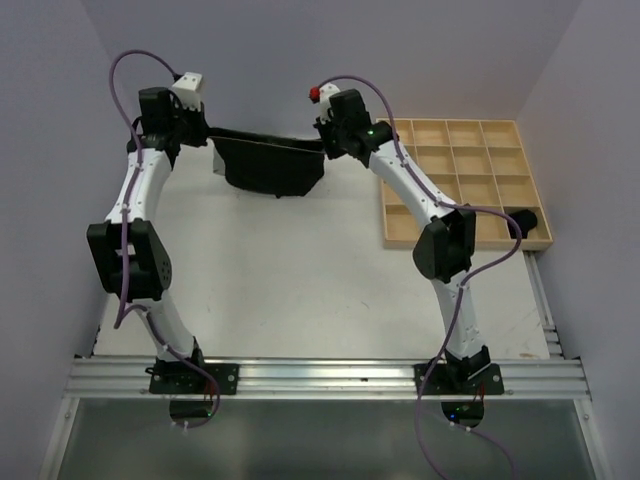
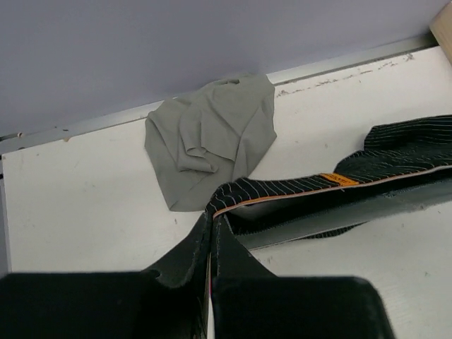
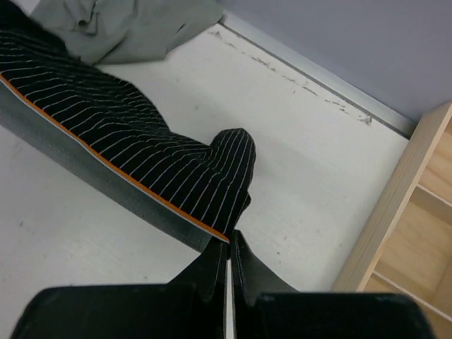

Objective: Roll the underwear
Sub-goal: Flatten the underwear

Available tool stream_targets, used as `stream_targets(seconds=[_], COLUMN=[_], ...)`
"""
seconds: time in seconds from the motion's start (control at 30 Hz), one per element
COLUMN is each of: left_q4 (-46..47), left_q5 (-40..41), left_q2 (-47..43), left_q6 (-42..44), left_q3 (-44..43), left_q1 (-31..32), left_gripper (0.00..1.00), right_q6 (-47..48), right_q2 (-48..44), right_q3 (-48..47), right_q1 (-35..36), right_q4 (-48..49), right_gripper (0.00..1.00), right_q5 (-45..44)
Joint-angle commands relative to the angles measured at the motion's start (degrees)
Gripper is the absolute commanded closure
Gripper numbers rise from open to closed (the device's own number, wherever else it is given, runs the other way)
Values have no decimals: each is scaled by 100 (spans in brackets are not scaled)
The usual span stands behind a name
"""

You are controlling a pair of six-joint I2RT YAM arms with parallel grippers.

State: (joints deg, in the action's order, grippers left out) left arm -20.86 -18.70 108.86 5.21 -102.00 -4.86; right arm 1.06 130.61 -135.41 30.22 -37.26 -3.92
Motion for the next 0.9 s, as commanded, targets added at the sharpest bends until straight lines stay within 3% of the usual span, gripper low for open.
stream_targets(seconds=[0.0, 0.07, 0.17, 0.2, 0.27, 0.3, 0.33, 0.43, 0.47, 0.57, 0.7, 0.87], left_q4=[907, 1005, 348, 59, -619, -821, -1293, -2103, -2219, -2641, -3064, -2800], left_q5=[-379, -598, -1011, -1039, -970, -943, -969, -1030, -1074, -1495, -2050, -2418], left_q2=[-1040, -1699, -2596, -2807, -3648, -3652, -4027, -4644, -4776, -5058, -4613, -3365], left_q6=[-85, 285, 1830, 2765, 3814, 4151, 4503, 5576, 5822, 6105, 6002, 5237], left_q3=[889, 1756, 2777, 3016, 3857, 4132, 4640, 5232, 5469, 5507, 5006, 4163], left_q1=[-76, -76, -76, -76, -85, -111, -181, -313, -374, -743, -1253, -1324], left_gripper=[100, 100, 100, 100, 100, 100, 95, 64, 47, 27, 25, 34], right_q6=[1263, 1791, 2240, 2328, 2574, 2618, 2671, 2654, 2619, 2303, 1601, -59], right_q2=[-1133, -1440, -2056, -2187, -2363, -2425, -2469, -2723, -2759, -2698, -3057, -4207], right_q3=[532, 1067, 2052, 2246, 2902, 3150, 3623, 4677, 4926, 5420, 5841, 6711], right_q1=[80, 273, 642, 756, 1291, 1294, 1607, 2432, 2654, 3340, 3719, 3536], right_q4=[114, -115, -203, -290, -571, -572, -642, -494, -424, -414, 58, 1184], right_gripper=[100, 100, 100, 100, 100, 100, 100, 100, 98, 86, 71, 38], right_q5=[531, 698, 840, 858, 753, 718, 718, 639, 560, 472, 559, -19])
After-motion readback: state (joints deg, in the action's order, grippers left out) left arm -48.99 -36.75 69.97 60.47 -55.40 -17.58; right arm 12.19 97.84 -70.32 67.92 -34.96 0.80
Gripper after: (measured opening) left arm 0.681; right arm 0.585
